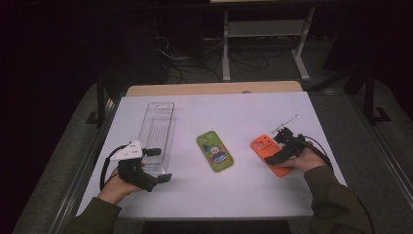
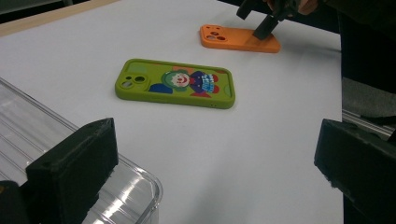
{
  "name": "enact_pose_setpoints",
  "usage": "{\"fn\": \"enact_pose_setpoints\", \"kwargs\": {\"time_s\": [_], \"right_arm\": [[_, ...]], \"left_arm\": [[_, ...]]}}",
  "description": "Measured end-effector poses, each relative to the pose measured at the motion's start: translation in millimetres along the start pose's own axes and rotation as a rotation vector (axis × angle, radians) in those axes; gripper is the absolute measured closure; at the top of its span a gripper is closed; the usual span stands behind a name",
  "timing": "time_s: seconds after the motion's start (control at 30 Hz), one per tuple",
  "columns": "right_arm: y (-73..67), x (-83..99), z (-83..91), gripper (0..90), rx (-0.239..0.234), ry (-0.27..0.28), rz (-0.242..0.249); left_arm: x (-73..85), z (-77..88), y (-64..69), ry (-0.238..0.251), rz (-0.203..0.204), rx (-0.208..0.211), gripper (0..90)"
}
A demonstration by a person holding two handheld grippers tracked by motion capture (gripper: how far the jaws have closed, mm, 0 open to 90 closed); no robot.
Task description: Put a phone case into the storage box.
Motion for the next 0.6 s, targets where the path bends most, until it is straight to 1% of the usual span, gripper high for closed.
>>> {"fn": "enact_pose_setpoints", "kwargs": {"time_s": [0.23, 0.3, 0.4, 0.6], "right_arm": [[1.3, 3.9, -8.6, 1.9, -0.008, -0.033, -0.017], [1.9, 4.4, -9.9, 2.9, -0.008, -0.034, -0.015], [2.1, 4.7, -11.9, 3.5, 0.002, -0.043, -0.028], [2.4, 5.2, -14.9, 5.2, -0.005, -0.050, -0.028]], "left_arm": [[-0.1, 0.3, 0.0, 0.002, 0.005, 0.000, 0.0], [-0.1, 0.3, 0.1, 0.002, 0.005, 0.001, 0.0], [0.0, 0.2, 0.0, 0.000, 0.003, 0.000, 0.0], [0.1, 0.0, 0.0, -0.002, -0.002, -0.001, 0.0]]}}
Point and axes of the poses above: each handheld gripper's, and its own axes: z roughly backward along the jaws, x roughly out of its underside, y roughly to its right, the point moved 2 cm from there along -z, roughly forward along the jaws, and after that the axes turned 13 degrees about -x, right-handed, at the moved point
